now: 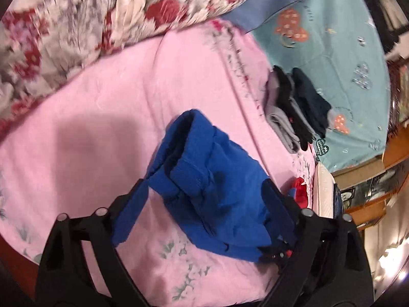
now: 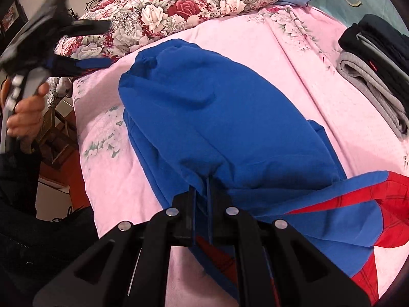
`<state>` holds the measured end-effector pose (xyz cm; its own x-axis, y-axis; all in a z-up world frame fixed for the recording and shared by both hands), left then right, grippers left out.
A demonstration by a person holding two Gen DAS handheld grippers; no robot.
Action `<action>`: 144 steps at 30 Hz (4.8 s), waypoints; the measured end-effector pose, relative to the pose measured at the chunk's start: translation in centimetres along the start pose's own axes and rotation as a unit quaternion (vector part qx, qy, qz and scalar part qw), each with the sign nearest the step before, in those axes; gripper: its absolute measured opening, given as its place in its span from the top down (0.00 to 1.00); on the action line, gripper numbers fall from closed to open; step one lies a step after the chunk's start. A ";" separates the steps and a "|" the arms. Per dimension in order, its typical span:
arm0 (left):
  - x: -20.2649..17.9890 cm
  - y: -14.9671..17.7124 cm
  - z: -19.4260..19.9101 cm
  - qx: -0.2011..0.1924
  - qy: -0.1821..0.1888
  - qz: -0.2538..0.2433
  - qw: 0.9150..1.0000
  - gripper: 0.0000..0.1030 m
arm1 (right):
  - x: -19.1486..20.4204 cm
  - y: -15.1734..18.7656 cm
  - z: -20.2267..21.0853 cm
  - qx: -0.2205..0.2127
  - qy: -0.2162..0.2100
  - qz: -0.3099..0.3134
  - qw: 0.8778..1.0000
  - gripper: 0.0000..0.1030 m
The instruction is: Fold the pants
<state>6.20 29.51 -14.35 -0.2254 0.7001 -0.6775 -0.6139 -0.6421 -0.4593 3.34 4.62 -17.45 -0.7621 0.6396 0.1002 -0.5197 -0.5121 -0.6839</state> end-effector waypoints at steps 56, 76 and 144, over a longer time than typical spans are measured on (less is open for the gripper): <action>-4.2 8.0 -5.6 0.106 0.015 -0.195 0.975 0.92 | -37.2 1.1 6.8 0.104 0.304 -0.477 0.818 0.35; -4.9 7.7 -6.4 0.131 0.012 -0.191 0.973 0.92 | -26.4 8.7 28.6 -0.104 0.267 -0.497 0.819 0.95; -11.2 15.4 -6.7 0.176 0.121 -0.263 0.941 0.66 | -13.5 -4.5 -2.9 0.025 0.085 -0.114 0.990 0.76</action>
<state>4.31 9.67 -17.63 0.3333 0.7728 -0.5401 -0.8143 -0.0528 -0.5780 17.09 -0.03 -17.81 -0.5495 0.8264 0.1225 -0.6926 -0.3686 -0.6201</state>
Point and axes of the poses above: each gripper's, at about its wrist camera, not at the fingertips, and z roughly against the way its jaws point, x to its left, y to its underside, the point moved 5 cm from there along -z, roughly the way its jaws point, and after that the axes turned 14 degrees about -x, right-handed, at the moved point
